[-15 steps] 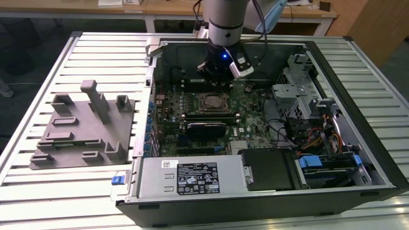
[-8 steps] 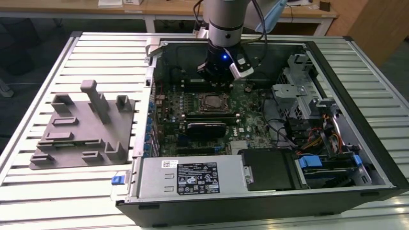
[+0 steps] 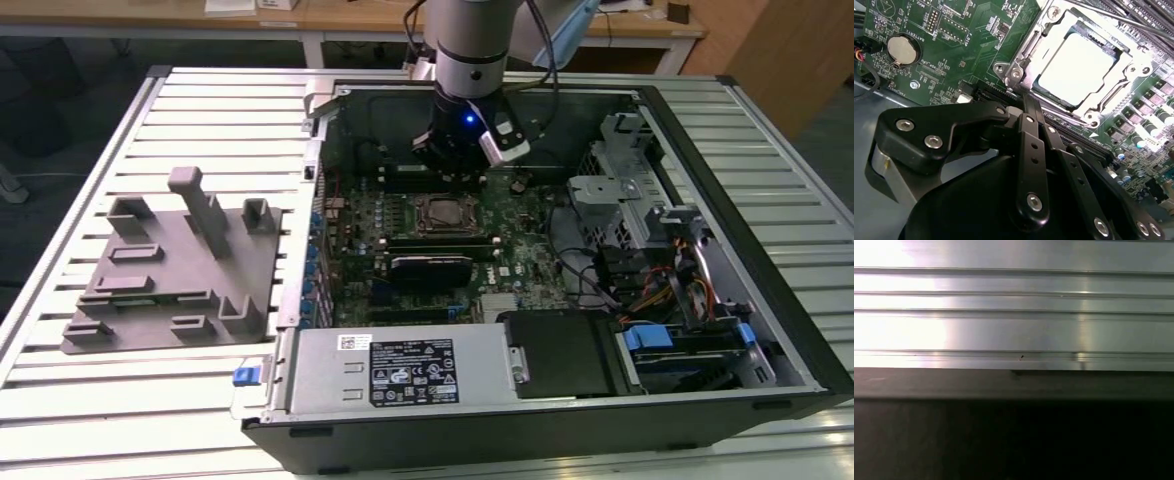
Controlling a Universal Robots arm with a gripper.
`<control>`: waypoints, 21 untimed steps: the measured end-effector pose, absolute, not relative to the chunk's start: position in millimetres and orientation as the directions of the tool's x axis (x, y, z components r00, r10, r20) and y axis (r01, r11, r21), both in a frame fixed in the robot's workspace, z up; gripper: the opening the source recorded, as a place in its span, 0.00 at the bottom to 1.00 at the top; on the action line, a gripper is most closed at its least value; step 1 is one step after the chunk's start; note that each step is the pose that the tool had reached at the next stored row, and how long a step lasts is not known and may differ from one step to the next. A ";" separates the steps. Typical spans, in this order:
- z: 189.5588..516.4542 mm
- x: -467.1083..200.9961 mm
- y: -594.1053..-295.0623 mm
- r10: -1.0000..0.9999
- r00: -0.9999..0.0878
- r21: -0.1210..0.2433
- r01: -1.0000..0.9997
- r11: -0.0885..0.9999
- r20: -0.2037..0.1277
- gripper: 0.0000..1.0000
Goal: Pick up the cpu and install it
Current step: 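Install the first cpu locking lever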
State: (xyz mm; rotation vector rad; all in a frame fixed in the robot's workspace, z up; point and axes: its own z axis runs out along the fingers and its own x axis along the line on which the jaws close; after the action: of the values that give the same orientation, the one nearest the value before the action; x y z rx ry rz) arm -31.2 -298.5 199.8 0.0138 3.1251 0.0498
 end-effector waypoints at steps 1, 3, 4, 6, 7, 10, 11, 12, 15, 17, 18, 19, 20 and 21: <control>199.6 -31.2 -298.5 0.009 -1.000 0.030 0.009 1.000 -0.016 0.11; 198.9 -31.1 -298.5 0.009 -1.000 0.026 0.009 1.000 -0.016 0.11; 198.6 -31.1 -298.6 0.009 -1.000 0.023 0.009 1.000 -0.016 0.11; 197.8 -31.0 -298.7 0.009 -1.000 0.020 0.009 1.000 -0.015 0.11; 197.3 -30.9 -298.7 0.009 -1.000 0.019 0.009 1.000 -0.015 0.11; 196.1 -30.5 -298.4 0.009 -1.000 0.018 0.009 1.000 -0.017 0.11; 196.1 -30.5 -298.4 0.009 -1.000 0.018 0.009 1.000 -0.016 0.11; 196.1 -30.4 -298.4 0.009 -1.000 0.017 0.009 1.000 -0.016 0.11; 196.1 -29.7 -298.5 0.009 -1.000 0.017 0.009 1.000 -0.016 0.11; 195.9 -28.8 -298.2 0.009 -1.000 0.018 0.008 1.000 -0.016 0.11; 195.8 -28.2 -298.1 0.009 -1.000 0.020 0.008 1.000 -0.016 0.11; 195.6 -27.8 -297.9 0.009 -1.000 0.024 0.008 1.000 -0.016 0.11; 195.7 -27.6 -297.9 0.009 -1.000 0.026 0.008 1.000 -0.016 0.11; 195.6 -27.6 -297.8 0.008 -1.000 0.028 0.008 1.000 -0.016 0.11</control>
State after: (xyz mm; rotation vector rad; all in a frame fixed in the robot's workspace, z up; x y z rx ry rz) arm -27.6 -297.8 195.6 0.0128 3.1252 0.0432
